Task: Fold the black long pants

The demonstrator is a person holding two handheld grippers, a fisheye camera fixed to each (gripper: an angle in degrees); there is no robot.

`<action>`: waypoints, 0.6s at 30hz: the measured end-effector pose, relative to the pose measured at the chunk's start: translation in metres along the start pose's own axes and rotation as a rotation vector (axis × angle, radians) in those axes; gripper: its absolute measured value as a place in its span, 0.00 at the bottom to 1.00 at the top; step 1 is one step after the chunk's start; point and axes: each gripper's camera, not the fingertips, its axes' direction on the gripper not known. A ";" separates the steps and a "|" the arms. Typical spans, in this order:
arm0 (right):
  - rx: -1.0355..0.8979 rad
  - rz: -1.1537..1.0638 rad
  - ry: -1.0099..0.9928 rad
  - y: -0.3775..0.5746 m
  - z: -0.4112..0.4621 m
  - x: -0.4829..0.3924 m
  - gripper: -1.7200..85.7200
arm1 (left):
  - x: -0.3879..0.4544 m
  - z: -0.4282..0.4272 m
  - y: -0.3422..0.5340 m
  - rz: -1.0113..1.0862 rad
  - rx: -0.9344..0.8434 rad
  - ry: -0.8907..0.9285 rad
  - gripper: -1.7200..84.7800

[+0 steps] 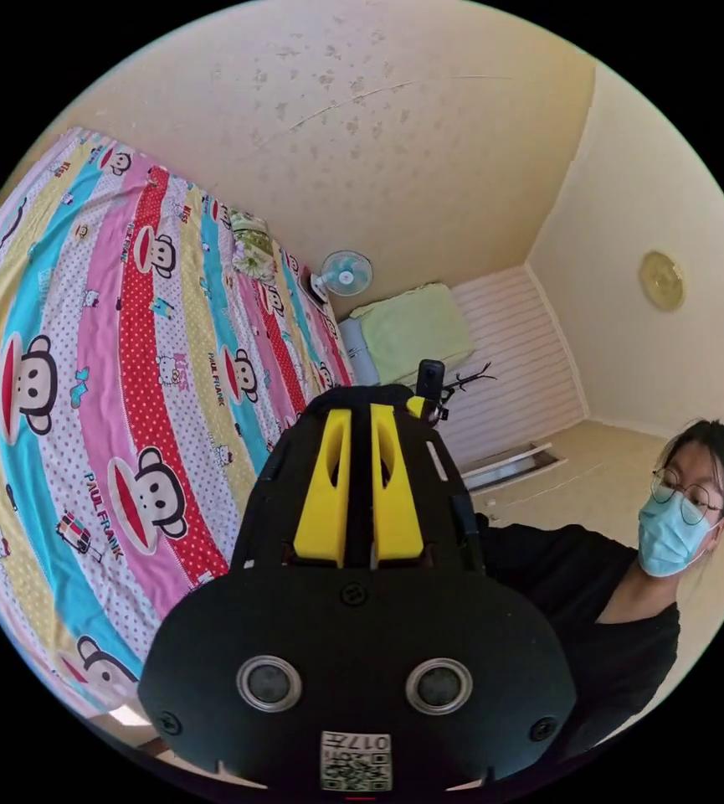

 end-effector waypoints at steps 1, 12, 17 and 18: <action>-0.004 0.018 0.025 0.000 0.004 0.010 0.02 | -0.008 0.007 -0.001 -0.004 -0.006 -0.030 0.07; -0.307 0.484 0.163 0.205 0.108 0.129 0.09 | -0.159 0.134 0.214 -0.505 -0.290 -0.229 0.12; -0.206 0.711 0.091 0.241 0.093 0.163 0.18 | -0.189 0.107 0.246 -0.658 -0.189 -0.171 0.16; -0.128 0.720 0.090 0.234 0.086 0.170 0.21 | -0.195 0.099 0.236 -0.649 -0.138 -0.177 0.19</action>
